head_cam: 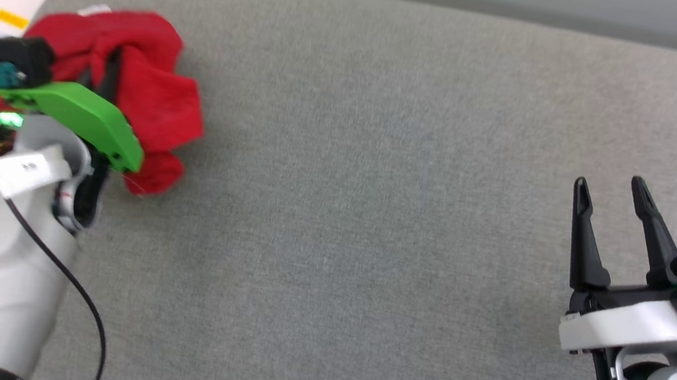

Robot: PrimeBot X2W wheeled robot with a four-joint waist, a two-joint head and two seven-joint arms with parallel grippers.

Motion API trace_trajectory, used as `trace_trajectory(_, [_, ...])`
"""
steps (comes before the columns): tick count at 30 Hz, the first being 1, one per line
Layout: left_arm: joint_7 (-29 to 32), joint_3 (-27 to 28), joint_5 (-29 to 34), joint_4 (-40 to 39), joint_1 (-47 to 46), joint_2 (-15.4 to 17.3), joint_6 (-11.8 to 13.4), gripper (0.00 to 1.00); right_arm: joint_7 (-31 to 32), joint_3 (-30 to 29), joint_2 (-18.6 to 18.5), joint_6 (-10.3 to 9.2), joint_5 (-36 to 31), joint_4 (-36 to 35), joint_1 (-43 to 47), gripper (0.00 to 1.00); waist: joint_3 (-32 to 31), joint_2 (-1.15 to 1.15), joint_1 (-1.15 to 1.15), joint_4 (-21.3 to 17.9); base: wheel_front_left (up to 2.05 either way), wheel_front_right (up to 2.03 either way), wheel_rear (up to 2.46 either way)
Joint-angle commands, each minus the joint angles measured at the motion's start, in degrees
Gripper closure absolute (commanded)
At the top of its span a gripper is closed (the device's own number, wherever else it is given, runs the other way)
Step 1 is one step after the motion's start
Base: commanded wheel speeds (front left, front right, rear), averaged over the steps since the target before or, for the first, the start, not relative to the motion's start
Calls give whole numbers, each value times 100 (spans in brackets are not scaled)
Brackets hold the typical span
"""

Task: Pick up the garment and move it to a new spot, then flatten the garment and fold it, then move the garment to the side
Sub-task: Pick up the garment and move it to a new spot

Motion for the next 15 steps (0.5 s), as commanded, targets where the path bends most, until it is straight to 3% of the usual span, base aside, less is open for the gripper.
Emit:
trace_trajectory(1, [47,-65,18,-194,191,-90,42,100,-14,-35,-4,-2,96,27,104,0,-563,0,0,-152,0,0,0])
trace_trajectory(8, [333,-458,-91,-1266,968,-567,128,100,53,-179,-2,-2,206,122,399,0,-1039,0,0,-605,0,0,0])
trace_trajectory(15, [597,-1041,-78,-1874,1302,-1060,40,100,162,-308,-1,-2,258,23,587,0,-1049,0,0,-1172,0,0,0])
